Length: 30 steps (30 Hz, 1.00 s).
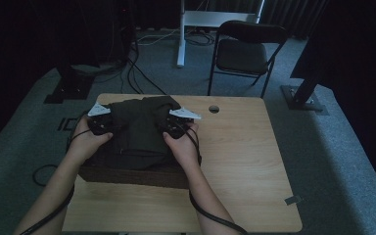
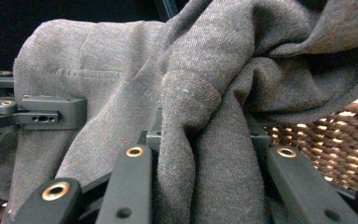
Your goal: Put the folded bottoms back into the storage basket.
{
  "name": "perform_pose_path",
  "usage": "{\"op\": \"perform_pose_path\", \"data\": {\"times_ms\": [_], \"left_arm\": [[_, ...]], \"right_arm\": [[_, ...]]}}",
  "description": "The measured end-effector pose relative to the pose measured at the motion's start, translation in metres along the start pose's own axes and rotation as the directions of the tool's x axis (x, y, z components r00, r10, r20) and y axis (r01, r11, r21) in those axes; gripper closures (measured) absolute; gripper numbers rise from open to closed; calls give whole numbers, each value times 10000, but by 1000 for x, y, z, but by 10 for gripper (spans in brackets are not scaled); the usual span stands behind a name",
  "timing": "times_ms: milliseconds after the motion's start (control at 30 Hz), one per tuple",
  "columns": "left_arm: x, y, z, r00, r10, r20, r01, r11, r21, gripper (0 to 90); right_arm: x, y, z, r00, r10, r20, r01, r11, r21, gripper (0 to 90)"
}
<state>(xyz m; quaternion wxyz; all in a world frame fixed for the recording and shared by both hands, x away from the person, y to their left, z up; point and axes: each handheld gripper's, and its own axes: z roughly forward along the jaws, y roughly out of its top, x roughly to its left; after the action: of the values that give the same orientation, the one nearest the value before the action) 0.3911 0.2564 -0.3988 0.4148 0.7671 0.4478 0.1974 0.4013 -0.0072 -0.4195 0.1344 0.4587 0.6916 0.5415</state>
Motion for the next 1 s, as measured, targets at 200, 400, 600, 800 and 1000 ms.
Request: {"op": "perform_pose_path", "data": {"times_ms": [200, 400, 600, 800, 1000], "left_arm": [[6, -15, 11, 9997, -224, 82, 222, 9995, 243, 654], [8, -25, 24, 9998, -192, -62, 196, 9981, 585, 653], [10, -35, 36, 9994, -298, -202, 315, 9955, 892, 653], [10, -41, 47, 9991, -294, -290, 326, 9926, 1173, 653], [12, -46, 54, 9988, -401, -278, 430, 9928, 1120, 653]], "right_arm": [[1, -12, 7, 9999, -153, 59, 151, 9994, 327, 654], [1, -23, 15, 9991, -346, 241, 326, 9965, 773, 653], [-3, -35, 25, 9995, -132, 299, 98, 9936, 1128, 653], [-10, -43, 36, 9991, -85, 426, 17, 9874, 1585, 652], [-13, -48, 41, 9984, -117, 562, 18, 9847, 1740, 650]]}}
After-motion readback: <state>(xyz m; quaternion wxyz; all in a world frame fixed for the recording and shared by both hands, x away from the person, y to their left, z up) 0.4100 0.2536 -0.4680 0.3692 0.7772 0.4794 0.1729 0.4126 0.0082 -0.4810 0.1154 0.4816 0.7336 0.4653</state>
